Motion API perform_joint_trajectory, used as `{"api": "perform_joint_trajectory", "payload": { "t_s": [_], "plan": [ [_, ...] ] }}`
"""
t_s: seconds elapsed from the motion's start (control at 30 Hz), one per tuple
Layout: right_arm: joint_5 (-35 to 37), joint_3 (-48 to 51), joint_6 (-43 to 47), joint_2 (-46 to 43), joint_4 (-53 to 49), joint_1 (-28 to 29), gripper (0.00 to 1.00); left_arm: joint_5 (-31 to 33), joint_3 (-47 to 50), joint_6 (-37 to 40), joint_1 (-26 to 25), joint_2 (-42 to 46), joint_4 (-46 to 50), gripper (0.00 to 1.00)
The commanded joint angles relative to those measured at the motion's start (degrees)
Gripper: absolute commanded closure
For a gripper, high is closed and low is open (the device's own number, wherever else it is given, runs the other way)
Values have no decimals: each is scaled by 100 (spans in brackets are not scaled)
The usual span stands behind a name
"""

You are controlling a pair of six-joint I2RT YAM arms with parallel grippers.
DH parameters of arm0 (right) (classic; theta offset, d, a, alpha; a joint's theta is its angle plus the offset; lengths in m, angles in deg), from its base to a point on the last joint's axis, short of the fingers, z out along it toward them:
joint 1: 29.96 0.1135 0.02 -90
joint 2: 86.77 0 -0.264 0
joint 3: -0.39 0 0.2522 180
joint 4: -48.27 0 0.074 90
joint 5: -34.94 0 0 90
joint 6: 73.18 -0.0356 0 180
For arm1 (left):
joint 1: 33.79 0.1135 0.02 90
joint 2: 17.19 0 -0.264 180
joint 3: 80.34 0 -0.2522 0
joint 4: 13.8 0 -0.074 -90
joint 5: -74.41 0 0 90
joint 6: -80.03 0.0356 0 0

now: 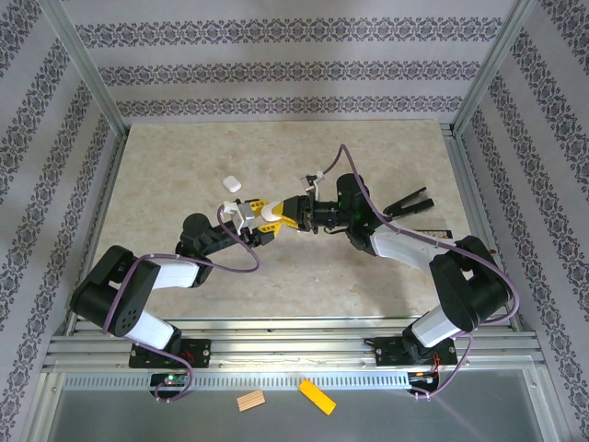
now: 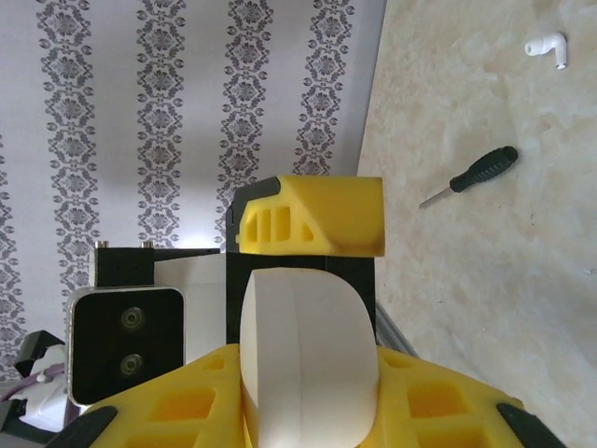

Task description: Insert the wireless bluetooth earbuds into the charging case

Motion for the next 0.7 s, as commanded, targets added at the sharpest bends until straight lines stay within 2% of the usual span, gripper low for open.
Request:
{"api": "perform_joint_trajectory", "payload": {
  "t_s": [0.0,0.13,0.27,0.43,0.67],
  "plan": [
    [168,-46,444,-3,-178,-138,77,176,150,132,47,171,-132,27],
    [609,-247,1463,-27,-1347,-419,76,883,353,437,53,427,373,9],
    [1346,-596,2530,154,-2527,-715,76,1221,429,890,51,688,1144,0],
    [1793,-1193,2860,913,-2641,-1095,76,1503,332,957,47,959,2042,1],
    [2158,-2445,2915,2328,-2793,-1235,75,1834,191,1052,46,1203,2763,1]
  ]
}}
